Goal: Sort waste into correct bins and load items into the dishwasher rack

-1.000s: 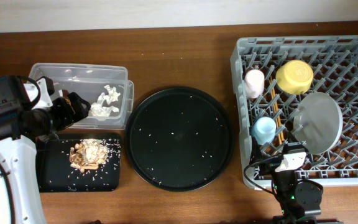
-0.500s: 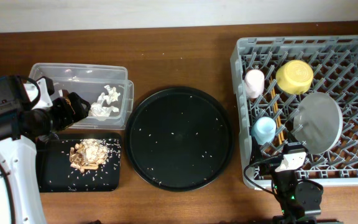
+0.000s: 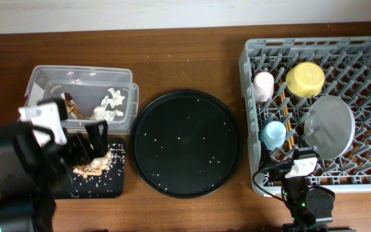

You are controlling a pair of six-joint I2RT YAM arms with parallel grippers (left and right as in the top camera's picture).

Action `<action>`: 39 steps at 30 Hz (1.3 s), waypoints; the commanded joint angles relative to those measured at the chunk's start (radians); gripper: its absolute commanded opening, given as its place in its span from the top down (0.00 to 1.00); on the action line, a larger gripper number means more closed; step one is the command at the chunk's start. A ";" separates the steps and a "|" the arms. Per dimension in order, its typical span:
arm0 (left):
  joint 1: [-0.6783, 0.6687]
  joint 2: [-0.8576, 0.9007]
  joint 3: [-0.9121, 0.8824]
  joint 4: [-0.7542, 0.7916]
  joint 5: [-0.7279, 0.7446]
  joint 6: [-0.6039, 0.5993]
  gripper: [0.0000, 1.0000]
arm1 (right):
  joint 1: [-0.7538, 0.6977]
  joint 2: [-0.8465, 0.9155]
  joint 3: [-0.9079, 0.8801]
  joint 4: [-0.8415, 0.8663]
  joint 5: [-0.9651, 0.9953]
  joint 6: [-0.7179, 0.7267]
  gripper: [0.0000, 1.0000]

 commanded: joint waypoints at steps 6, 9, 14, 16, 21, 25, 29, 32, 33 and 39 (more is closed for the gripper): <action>-0.101 -0.322 -0.422 0.127 -0.075 0.006 0.00 | 0.005 -0.010 -0.007 -0.001 -0.002 -0.006 0.01; -0.116 -0.442 -0.644 0.370 -0.075 0.006 0.00 | 0.005 -0.010 -0.007 -0.001 -0.002 -0.006 0.02; -0.152 -0.592 -0.943 0.821 -0.068 0.006 0.00 | 0.005 -0.010 -0.007 -0.001 -0.002 -0.006 0.02; -0.162 -0.630 -1.020 0.960 -0.068 0.006 0.00 | 0.005 -0.010 -0.007 -0.001 -0.002 -0.006 0.02; -0.166 -0.717 -1.183 1.165 -0.068 0.006 0.00 | 0.005 -0.010 -0.007 -0.001 -0.002 -0.006 0.02; -0.165 -0.750 -1.233 1.160 -0.076 0.010 0.00 | 0.005 -0.010 -0.007 -0.001 -0.002 -0.006 0.02; -0.165 -0.812 -1.250 1.078 -0.103 0.010 0.00 | 0.005 -0.010 -0.007 -0.001 -0.002 -0.006 0.02; -0.166 -0.869 -1.250 0.993 -0.137 0.010 0.00 | 0.005 -0.010 -0.007 -0.001 -0.002 -0.006 0.02; -0.166 -0.868 -1.250 0.999 -0.162 0.010 0.00 | 0.005 -0.010 -0.007 -0.001 -0.002 -0.006 0.02; -0.166 -0.868 -1.250 0.985 -0.225 0.035 0.00 | 0.005 -0.010 -0.007 -0.001 -0.002 -0.006 0.02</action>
